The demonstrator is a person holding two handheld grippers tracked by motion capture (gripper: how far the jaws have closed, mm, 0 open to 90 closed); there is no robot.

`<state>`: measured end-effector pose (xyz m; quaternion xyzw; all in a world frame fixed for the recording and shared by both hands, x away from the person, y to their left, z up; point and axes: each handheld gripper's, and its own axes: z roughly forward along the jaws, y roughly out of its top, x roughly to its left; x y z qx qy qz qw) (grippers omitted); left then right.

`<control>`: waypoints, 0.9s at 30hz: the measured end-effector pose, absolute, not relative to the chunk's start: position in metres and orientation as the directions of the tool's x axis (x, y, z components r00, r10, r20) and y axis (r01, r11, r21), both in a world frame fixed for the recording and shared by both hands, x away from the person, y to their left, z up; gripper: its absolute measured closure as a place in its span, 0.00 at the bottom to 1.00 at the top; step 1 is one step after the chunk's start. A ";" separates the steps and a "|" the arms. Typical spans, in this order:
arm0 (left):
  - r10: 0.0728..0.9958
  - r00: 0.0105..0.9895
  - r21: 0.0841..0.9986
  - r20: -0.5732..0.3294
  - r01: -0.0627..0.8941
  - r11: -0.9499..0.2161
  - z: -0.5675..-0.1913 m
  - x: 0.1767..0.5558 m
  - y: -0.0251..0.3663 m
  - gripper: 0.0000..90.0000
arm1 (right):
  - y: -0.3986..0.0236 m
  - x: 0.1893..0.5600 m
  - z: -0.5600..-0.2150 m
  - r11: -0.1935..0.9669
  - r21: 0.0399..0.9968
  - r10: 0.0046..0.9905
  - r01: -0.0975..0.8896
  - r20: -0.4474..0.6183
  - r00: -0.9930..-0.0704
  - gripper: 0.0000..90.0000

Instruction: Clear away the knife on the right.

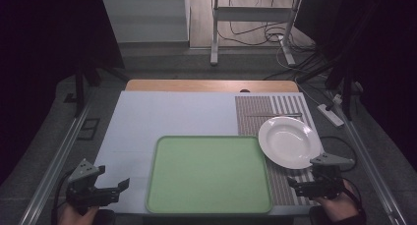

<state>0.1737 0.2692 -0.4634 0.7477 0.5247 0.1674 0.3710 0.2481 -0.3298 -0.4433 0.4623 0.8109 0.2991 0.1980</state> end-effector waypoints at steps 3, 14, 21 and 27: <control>0.907 0.396 0.731 -0.145 0.660 -0.172 -0.464 0.174 0.270 0.05 | -0.329 0.250 -0.443 0.382 0.673 0.870 0.633 -0.030 -0.493 0.00; 0.902 0.408 0.730 -0.141 0.658 -0.184 -0.464 0.174 0.269 0.05 | -0.321 0.259 -0.443 0.391 0.694 0.844 0.605 -0.008 -0.536 0.00; 0.901 0.408 0.731 -0.146 0.659 -0.179 -0.464 0.174 0.269 0.04 | -0.320 0.269 -0.446 0.407 0.704 0.828 0.582 -0.015 -0.560 0.00; 0.902 0.406 0.730 -0.147 0.660 -0.178 -0.464 0.174 0.269 0.04 | -0.318 0.282 -0.444 0.388 0.724 0.821 0.570 0.010 -0.571 0.00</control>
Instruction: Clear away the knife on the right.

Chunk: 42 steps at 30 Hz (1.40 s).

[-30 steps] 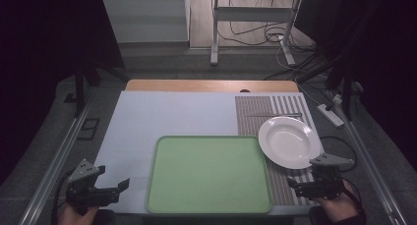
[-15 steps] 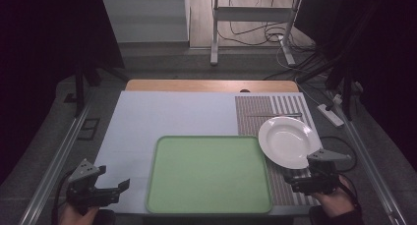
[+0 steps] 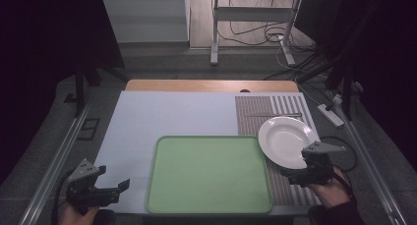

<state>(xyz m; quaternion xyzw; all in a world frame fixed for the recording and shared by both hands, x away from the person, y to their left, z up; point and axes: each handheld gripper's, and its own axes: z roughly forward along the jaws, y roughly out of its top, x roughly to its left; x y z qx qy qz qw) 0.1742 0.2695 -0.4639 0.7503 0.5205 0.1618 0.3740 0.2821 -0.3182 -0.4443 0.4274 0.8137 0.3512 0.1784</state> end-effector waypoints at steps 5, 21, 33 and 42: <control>0.903 0.404 0.729 -0.147 0.661 -0.177 -0.464 0.174 0.270 0.04 | -0.317 0.297 -0.447 0.365 0.727 0.819 0.582 0.047 -0.572 0.00; 0.904 0.401 0.728 -0.150 0.664 -0.174 -0.464 0.175 0.270 0.04 | -0.314 0.334 -0.455 0.360 0.672 0.843 0.648 0.063 -0.534 0.00; 0.904 0.398 0.727 -0.154 0.666 -0.170 -0.464 0.175 0.270 0.04 | -0.311 0.369 -0.462 0.353 0.638 0.868 0.684 0.050 -0.494 0.00; 0.904 0.398 0.727 -0.156 0.666 -0.168 -0.464 0.175 0.270 0.04 | -0.311 0.397 -0.468 0.390 0.636 0.872 0.666 -0.022 -0.489 0.00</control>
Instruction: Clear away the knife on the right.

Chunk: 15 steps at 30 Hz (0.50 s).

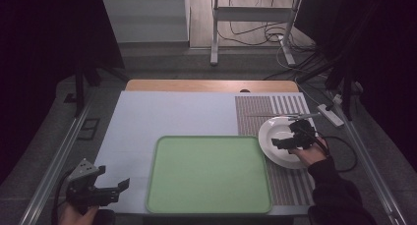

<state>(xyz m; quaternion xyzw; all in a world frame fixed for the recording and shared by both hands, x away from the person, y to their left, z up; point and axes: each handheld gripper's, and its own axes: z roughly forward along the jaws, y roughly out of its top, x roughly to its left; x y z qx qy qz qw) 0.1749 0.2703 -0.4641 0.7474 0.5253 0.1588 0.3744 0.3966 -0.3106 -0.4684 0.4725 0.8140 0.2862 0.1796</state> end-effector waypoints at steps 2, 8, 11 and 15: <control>0.904 0.397 0.727 -0.157 0.666 -0.167 -0.464 0.175 0.270 0.04 | -0.311 0.403 -0.469 0.388 0.631 0.877 0.672 -0.028 -0.480 0.00; 0.904 0.397 0.727 -0.159 0.667 -0.165 -0.464 0.175 0.271 0.04 | -0.313 0.421 -0.470 0.366 0.628 0.891 0.687 -0.025 -0.453 0.00; 0.904 0.397 0.726 -0.158 0.667 -0.166 -0.464 0.175 0.271 0.04 | -0.313 0.430 -0.470 0.361 0.628 0.897 0.689 -0.032 -0.441 0.00; 0.904 0.396 0.726 -0.160 0.668 -0.165 -0.464 0.175 0.271 0.04 | -0.315 0.442 -0.469 0.343 0.632 0.906 0.695 -0.027 -0.422 0.00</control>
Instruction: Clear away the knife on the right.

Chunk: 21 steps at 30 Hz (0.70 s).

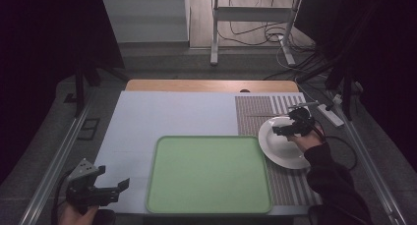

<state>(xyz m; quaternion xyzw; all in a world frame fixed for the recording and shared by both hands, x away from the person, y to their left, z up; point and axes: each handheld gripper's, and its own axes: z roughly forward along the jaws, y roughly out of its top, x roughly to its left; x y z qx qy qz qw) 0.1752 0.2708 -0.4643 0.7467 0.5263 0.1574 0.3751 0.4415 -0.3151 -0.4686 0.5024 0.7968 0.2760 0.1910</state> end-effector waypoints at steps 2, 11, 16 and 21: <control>0.904 0.397 0.726 -0.160 0.668 -0.165 -0.464 0.175 0.271 0.04 | -0.316 0.447 -0.468 0.336 0.631 0.910 0.699 -0.025 -0.415 0.00; 0.903 0.397 0.724 -0.162 0.670 -0.165 -0.464 0.176 0.271 0.04 | -0.317 0.472 -0.471 0.311 0.623 0.925 0.718 -0.026 -0.378 0.00; 0.903 0.397 0.724 -0.163 0.670 -0.164 -0.464 0.176 0.271 0.04 | -0.318 0.484 -0.474 0.308 0.618 0.931 0.723 -0.037 -0.364 0.00; 0.903 0.398 0.723 -0.164 0.671 -0.165 -0.464 0.176 0.271 0.04 | -0.320 0.492 -0.473 0.316 0.612 0.929 0.725 -0.045 -0.366 0.01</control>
